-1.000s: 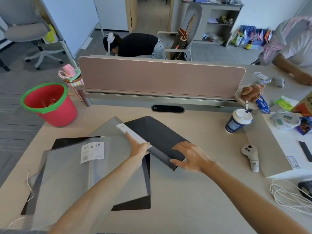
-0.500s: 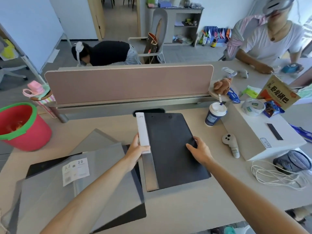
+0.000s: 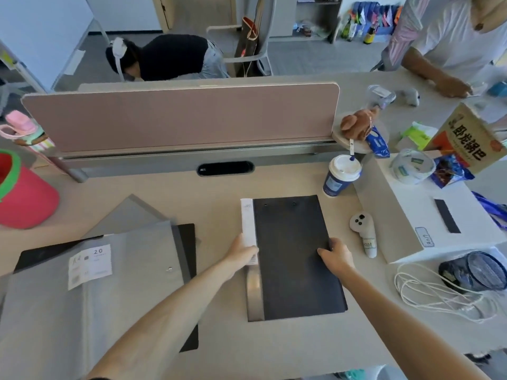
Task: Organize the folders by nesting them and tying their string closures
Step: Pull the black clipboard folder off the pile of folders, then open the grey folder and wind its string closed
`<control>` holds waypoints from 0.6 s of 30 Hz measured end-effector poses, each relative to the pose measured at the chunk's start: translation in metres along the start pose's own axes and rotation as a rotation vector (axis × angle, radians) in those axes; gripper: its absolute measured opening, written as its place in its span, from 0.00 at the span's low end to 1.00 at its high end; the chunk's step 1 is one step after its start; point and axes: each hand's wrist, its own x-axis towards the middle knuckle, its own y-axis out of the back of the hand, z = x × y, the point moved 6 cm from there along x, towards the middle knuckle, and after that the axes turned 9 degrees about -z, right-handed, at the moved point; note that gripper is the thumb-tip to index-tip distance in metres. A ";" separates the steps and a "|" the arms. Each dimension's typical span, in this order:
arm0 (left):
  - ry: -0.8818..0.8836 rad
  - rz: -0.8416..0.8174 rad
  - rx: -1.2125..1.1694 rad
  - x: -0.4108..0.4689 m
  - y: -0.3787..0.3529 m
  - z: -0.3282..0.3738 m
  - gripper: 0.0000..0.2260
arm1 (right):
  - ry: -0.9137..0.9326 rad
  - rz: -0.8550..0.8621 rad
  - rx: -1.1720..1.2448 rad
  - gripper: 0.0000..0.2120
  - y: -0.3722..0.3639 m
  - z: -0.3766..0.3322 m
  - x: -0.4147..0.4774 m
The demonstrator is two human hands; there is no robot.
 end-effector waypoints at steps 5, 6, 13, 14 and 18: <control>0.049 0.026 -0.031 -0.003 -0.002 -0.018 0.19 | 0.043 -0.114 -0.200 0.21 -0.005 0.005 0.016; 0.057 0.040 -0.024 -0.007 -0.001 -0.019 0.17 | 0.086 -0.117 -0.232 0.20 -0.008 -0.001 0.015; 0.062 0.213 0.127 -0.048 0.032 -0.034 0.19 | 0.426 -0.213 -0.406 0.14 -0.066 -0.069 -0.005; 0.059 0.234 0.142 -0.056 0.038 -0.040 0.18 | 0.471 -0.242 -0.428 0.14 -0.080 -0.079 -0.010; 0.101 0.331 0.138 -0.093 0.071 -0.083 0.13 | 0.600 -0.399 -0.519 0.13 -0.142 -0.116 -0.037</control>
